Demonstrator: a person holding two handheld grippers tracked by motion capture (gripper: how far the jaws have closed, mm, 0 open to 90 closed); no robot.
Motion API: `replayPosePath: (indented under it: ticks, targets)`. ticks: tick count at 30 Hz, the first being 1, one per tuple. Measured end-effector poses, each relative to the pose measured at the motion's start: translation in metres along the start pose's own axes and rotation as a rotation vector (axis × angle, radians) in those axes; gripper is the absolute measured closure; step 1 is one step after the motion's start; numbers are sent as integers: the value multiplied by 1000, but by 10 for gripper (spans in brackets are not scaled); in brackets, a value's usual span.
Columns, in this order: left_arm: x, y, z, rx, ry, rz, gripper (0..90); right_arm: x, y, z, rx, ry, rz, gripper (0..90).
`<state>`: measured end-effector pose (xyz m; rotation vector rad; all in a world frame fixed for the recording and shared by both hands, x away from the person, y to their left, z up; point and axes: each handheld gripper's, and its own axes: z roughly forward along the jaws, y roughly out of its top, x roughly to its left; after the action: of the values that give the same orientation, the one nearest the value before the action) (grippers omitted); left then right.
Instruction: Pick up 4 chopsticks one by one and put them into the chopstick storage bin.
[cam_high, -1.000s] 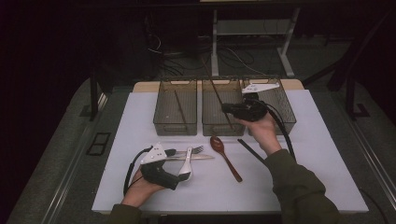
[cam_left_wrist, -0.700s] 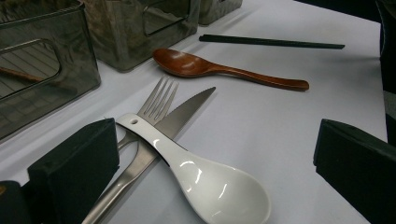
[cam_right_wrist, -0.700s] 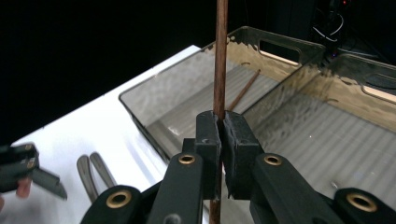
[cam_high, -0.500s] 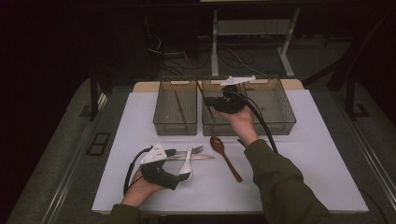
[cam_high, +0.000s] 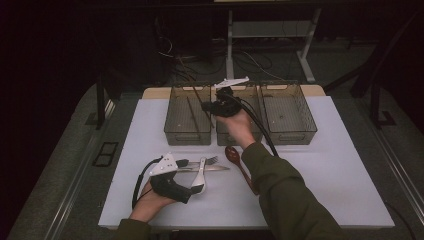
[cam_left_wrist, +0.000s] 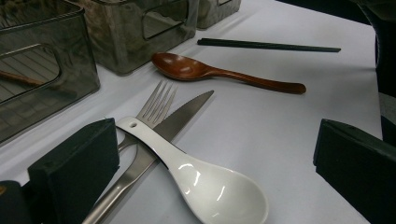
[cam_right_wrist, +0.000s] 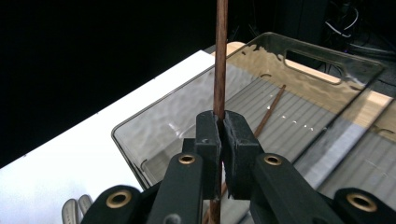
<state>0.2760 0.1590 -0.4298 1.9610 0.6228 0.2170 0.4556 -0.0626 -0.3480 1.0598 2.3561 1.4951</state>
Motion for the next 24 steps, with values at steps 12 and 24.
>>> replayPosePath:
  ticks: [12, 24]
  targets:
    - [0, 0, 0, -3, -7, 1, 0, 10, -9, 36, 75, 5, -8, 846]
    - [-1, 1, 1, 1, -13, 0, 0, 9, -19, 52, 187, -41, -8, 841]
